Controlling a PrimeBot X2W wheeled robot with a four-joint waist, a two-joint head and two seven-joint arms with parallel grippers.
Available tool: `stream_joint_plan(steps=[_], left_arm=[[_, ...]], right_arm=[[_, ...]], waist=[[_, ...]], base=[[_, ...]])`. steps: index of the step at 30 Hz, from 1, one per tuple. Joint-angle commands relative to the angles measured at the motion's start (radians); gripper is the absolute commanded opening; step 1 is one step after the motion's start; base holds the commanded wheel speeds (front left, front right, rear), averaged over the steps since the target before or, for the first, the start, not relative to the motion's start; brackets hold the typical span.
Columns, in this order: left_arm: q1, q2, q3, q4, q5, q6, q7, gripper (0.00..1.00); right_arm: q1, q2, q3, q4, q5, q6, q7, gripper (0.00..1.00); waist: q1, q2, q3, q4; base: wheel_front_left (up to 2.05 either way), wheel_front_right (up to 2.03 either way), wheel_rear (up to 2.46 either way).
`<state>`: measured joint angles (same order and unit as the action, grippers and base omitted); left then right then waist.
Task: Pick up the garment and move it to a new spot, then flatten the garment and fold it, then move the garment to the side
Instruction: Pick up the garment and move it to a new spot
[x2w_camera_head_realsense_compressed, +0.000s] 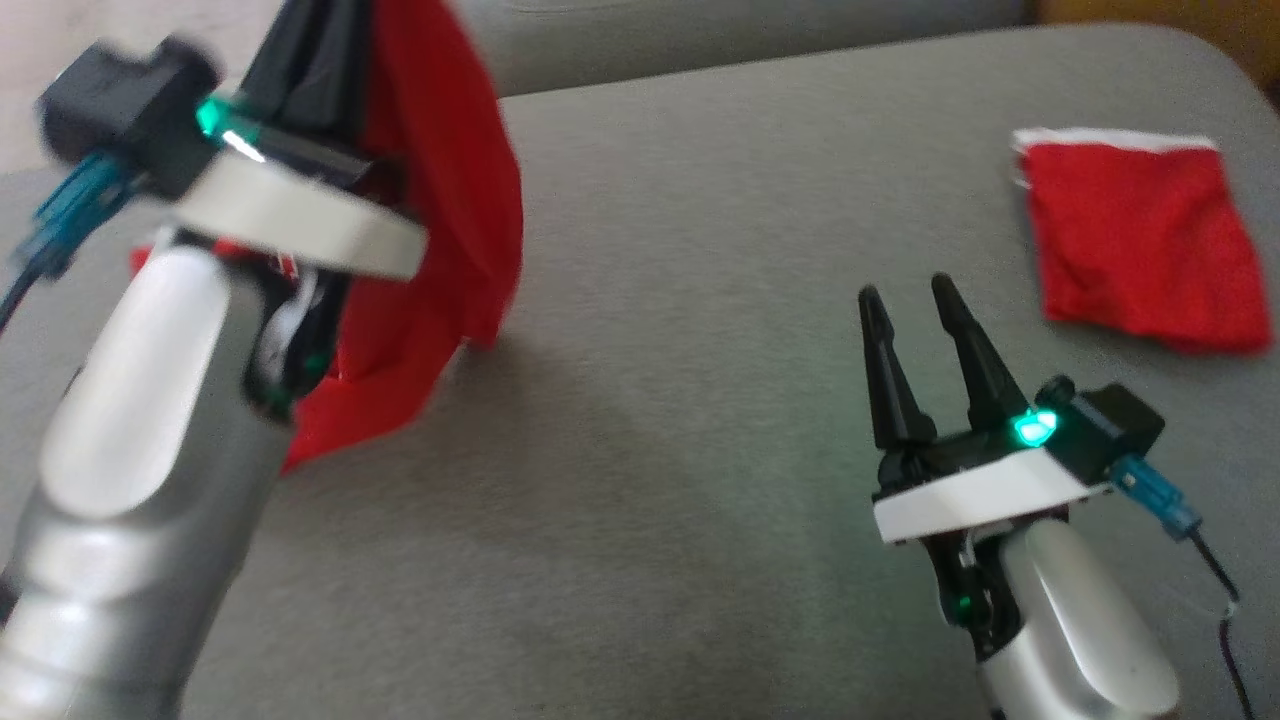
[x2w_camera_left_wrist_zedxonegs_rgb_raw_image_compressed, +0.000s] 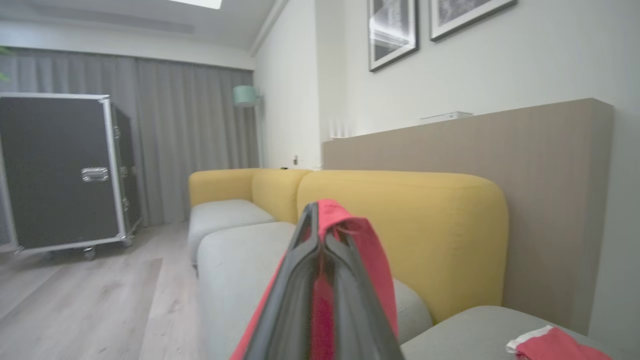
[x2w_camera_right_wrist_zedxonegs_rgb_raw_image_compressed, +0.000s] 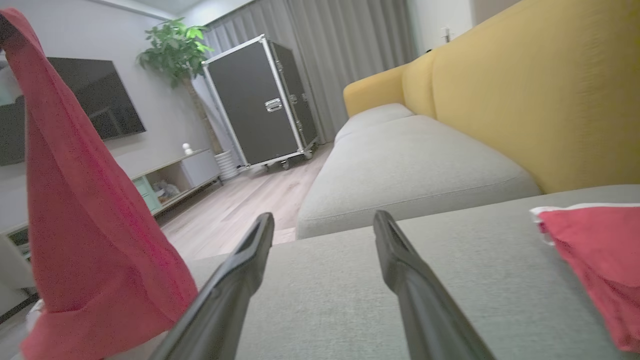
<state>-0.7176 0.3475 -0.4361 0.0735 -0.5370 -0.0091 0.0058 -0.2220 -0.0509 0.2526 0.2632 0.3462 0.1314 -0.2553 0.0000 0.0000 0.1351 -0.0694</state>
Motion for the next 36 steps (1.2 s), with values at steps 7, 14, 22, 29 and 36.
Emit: stream_joint_plan(steps=[7, 14, 22, 29, 36], left_arm=[[-0.219, -0.091, -0.076, 0.099, 0.077, -0.043, -0.059, 0.00], [-0.272, -0.173, -0.139, 0.245, 0.098, -0.069, -0.143, 0.00], [-0.242, -0.231, -0.199, 0.397, 0.118, -0.083, -0.232, 1.00], [-0.139, -0.204, -0.179, 0.456, 0.100, -0.082, -0.262, 1.00], [-0.002, -0.113, -0.190, 0.447, 0.073, -0.108, -0.265, 1.00]], right_arm=[[-0.079, 0.001, 0.038, -0.072, 0.061, -0.001, -0.006, 1.00], [-0.090, 0.001, 0.032, -0.092, 0.083, -0.001, -0.006, 1.00], [-0.080, 0.001, 0.023, -0.084, 0.067, -0.001, -0.006, 1.00], [-0.063, 0.001, -0.011, -0.071, 0.036, -0.001, -0.006, 1.00], [-0.024, 0.001, -0.043, -0.042, 0.002, -0.001, -0.006, 1.00]], waist=[[0.0000, 0.0000, 0.078, -0.181], [0.0000, 0.0000, 0.116, -0.221], [0.0000, 0.0000, 0.114, -0.181], [0.0000, 0.0000, 0.078, -0.093], [0.0000, 0.0000, 0.005, 0.021]], base=[[0.00, 0.00, 0.00], [0.00, 0.00, 0.00], [0.00, 0.00, 0.00], [0.00, 0.00, 0.00], [0.00, 0.00, 0.00]])
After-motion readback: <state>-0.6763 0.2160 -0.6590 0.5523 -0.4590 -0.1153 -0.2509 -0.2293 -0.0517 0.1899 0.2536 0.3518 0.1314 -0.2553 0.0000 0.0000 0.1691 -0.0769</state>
